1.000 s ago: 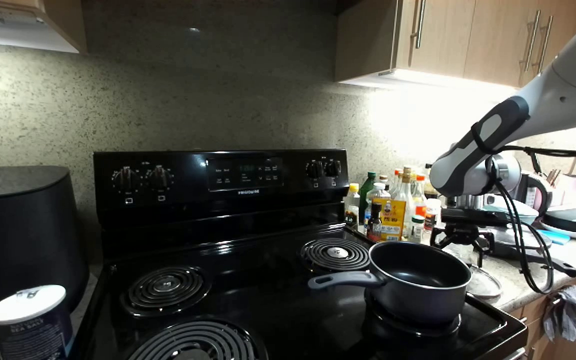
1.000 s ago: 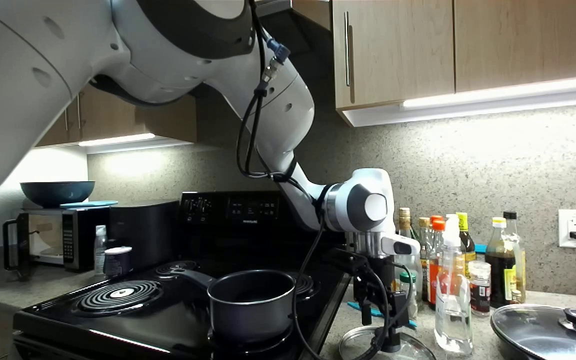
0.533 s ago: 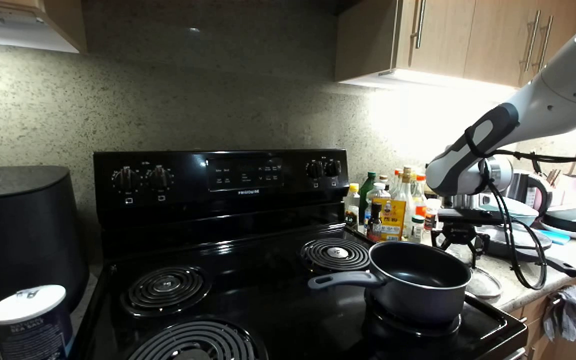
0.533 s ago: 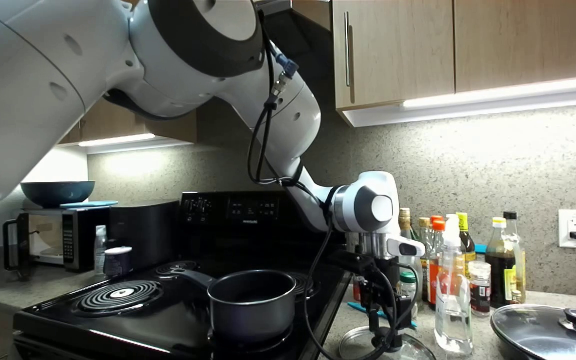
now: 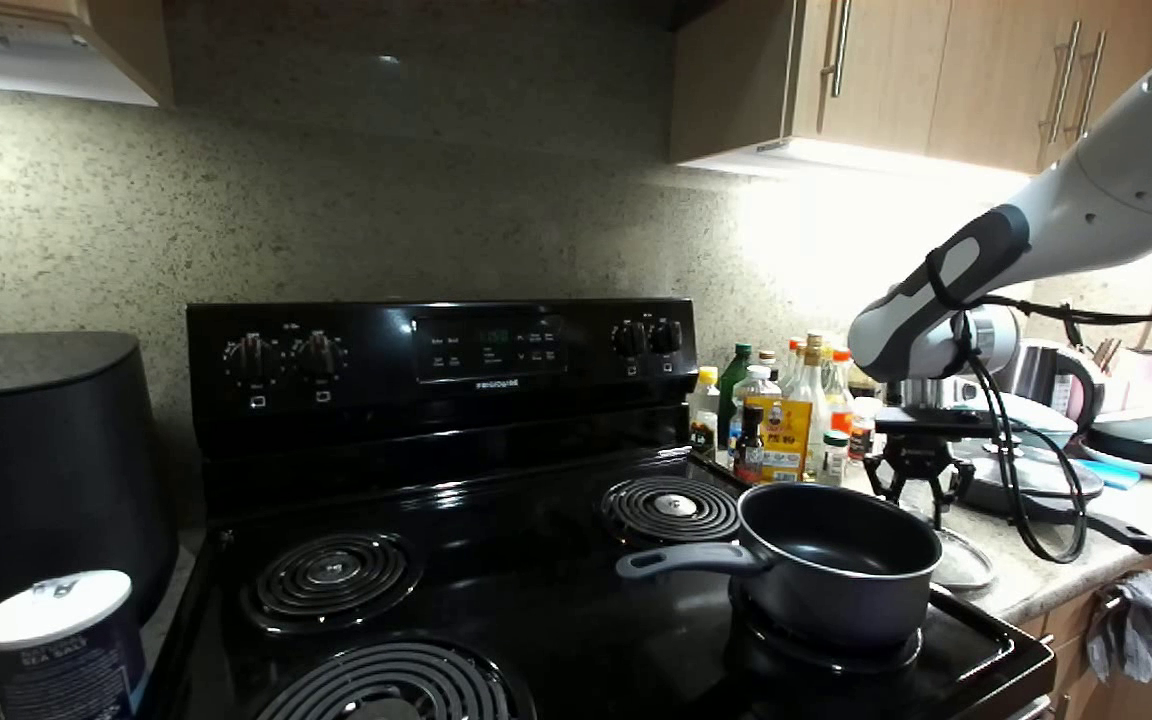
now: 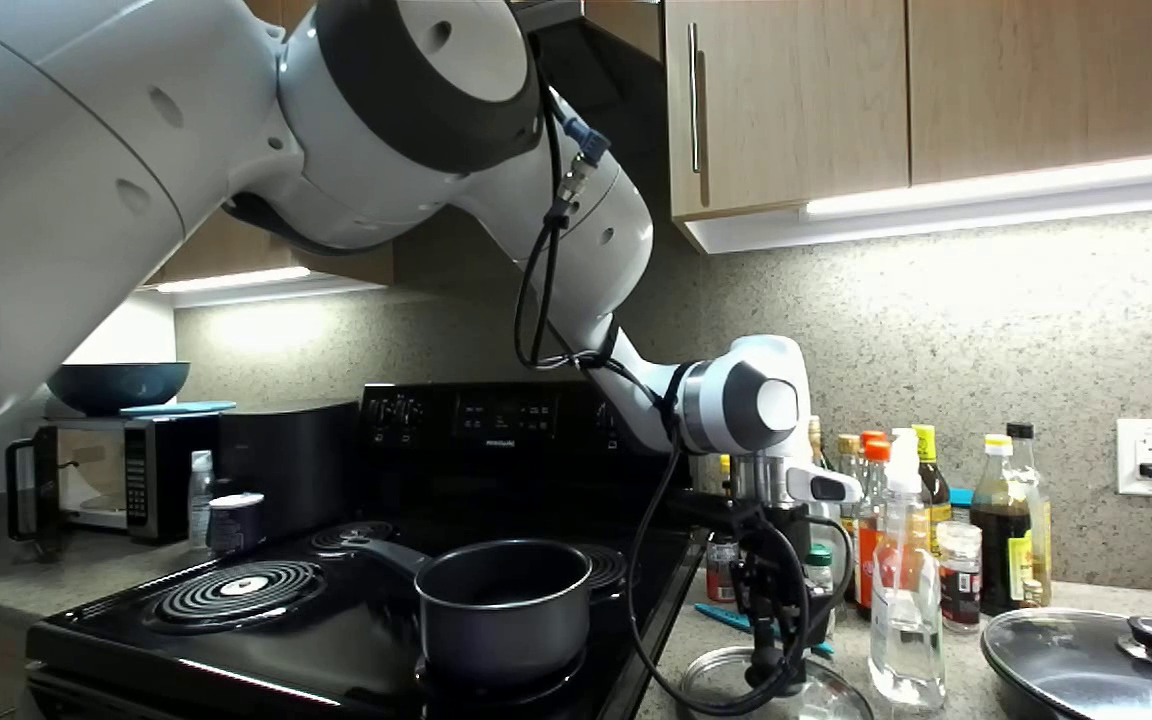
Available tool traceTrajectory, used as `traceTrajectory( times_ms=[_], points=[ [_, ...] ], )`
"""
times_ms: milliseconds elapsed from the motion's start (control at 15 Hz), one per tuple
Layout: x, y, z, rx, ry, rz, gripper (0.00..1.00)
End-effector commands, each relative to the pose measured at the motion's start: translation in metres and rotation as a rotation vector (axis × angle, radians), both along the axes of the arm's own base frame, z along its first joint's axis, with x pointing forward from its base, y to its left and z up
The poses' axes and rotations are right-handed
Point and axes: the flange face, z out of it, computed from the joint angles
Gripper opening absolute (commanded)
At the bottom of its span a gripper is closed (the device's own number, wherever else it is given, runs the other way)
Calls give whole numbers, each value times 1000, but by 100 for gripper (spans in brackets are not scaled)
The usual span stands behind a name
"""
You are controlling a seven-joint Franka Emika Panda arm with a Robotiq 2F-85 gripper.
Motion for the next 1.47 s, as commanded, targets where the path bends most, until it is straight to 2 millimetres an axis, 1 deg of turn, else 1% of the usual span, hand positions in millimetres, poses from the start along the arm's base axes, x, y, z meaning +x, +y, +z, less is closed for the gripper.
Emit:
traceTrajectory(
  times_ms=[0,133,200,267,333,400,467,667,800,1133,1267,1400],
  points=[
    [1,-3,5,13,-15,-14,22],
    [1,-3,5,4,-6,-9,22],
    [1,-1,1,0,0,-1,47],
    [1,-1,1,0,0,-1,47],
    [1,-1,1,0,0,-1,72],
    [1,-1,-1,-1,-2,7,73],
    [0,0,-3,-1,-3,11,78],
    [0,2,-7,-6,-6,15,97],
    [0,2,-9,-2,1,10,100],
    [-4,5,-20,-9,15,14,100],
    [0,2,-15,1,16,5,100],
    [0,2,-15,1,16,5,100]
  ],
)
